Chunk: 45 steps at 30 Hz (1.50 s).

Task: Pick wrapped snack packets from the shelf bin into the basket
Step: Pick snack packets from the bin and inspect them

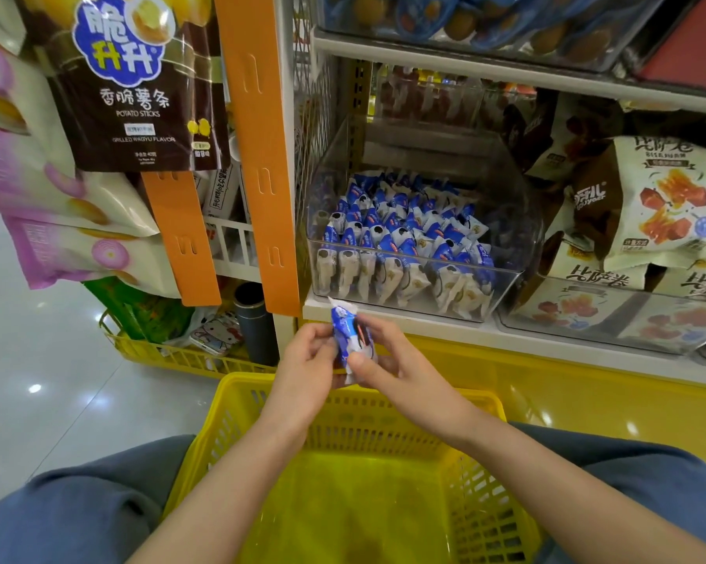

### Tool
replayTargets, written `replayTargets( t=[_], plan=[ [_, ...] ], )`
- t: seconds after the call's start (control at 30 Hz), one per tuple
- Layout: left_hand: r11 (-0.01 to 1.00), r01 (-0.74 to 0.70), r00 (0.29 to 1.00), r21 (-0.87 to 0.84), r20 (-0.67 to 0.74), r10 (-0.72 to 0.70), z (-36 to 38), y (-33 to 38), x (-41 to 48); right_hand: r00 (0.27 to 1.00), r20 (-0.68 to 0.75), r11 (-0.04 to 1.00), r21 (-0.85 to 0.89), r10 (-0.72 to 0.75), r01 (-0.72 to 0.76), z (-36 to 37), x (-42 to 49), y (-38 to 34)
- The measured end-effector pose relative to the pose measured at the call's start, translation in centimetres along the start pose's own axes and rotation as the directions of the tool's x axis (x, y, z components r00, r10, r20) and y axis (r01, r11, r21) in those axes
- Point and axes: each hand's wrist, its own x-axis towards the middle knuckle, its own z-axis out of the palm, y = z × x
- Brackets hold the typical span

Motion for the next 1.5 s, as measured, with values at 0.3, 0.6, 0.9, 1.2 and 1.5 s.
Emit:
replayTargets(
  t=[0.3, 0.6, 0.9, 1.2, 1.5],
  plan=[
    [0.995, -0.076, 0.996, 0.067, -0.036, 0.079, 0.2, 0.4, -0.3, 0.987, -0.085, 0.863, -0.498, -0.139, 0.079, -0.4, -0.4, 0.7],
    [0.973, -0.179, 0.963, 0.142, -0.179, 0.203, -0.4, 0.9, -0.3, 0.991, -0.087, 0.876, -0.479, -0.105, 0.051, -0.7, -0.5, -0.7],
    [0.987, -0.083, 0.995, -0.135, -0.066, 0.074, -0.7, 1.6, -0.3, 0.995, -0.1, 1.0, -0.004, 0.009, -0.01, -1.1, -0.6, -1.5],
    [0.998, -0.049, 0.999, -0.027, 0.015, 0.049, -0.4, 1.7, -0.7, 0.977, -0.134, 0.935, -0.337, -0.166, 0.112, -1.3, -0.9, -1.5],
    [0.993, -0.044, 0.999, -0.105, -0.003, 0.044, -0.7, 3.2, 0.0, 0.842, -0.299, 0.742, -0.65, -0.449, 0.165, -8.2, 2.9, -6.7]
  ],
)
